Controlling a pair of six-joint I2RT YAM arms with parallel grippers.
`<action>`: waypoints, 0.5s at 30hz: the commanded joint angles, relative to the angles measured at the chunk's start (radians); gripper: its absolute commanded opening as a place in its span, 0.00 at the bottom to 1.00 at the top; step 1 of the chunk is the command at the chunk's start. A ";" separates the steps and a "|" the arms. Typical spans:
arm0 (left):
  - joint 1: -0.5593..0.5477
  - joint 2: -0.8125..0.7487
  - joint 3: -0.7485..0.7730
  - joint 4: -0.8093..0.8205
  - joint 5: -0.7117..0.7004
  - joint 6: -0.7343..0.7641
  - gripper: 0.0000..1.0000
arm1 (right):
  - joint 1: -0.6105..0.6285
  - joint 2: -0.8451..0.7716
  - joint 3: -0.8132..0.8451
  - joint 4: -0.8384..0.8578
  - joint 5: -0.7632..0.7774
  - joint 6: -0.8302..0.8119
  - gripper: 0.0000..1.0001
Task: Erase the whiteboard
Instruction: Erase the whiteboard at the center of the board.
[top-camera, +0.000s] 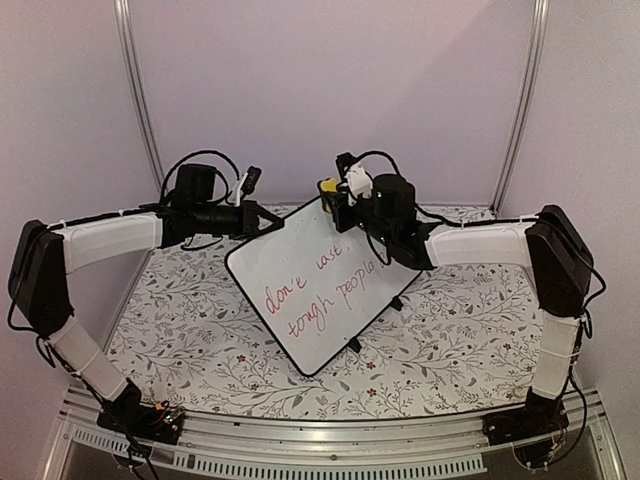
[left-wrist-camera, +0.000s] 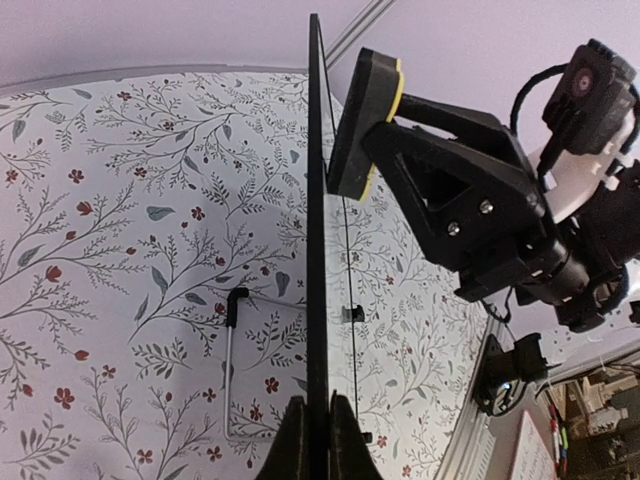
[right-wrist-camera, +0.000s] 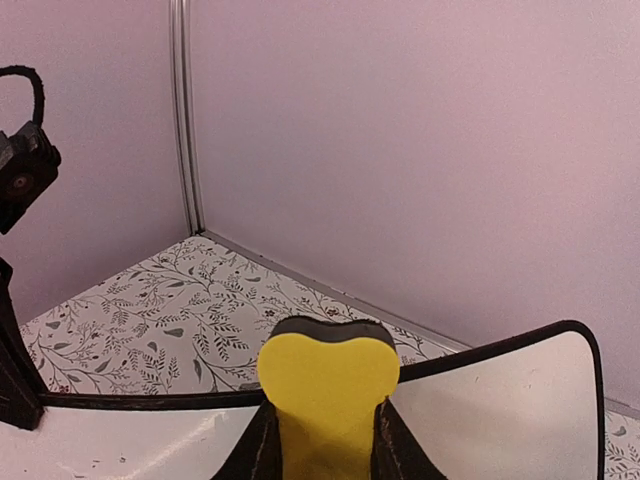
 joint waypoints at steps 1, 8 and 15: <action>-0.019 -0.029 -0.007 0.026 0.053 0.044 0.00 | -0.014 -0.009 -0.100 -0.020 0.008 0.009 0.27; -0.019 -0.029 -0.010 0.028 0.052 0.041 0.00 | -0.016 -0.098 -0.271 0.025 0.009 0.039 0.27; -0.023 -0.024 -0.012 0.029 0.052 0.041 0.00 | -0.016 -0.120 -0.235 0.013 0.012 0.032 0.27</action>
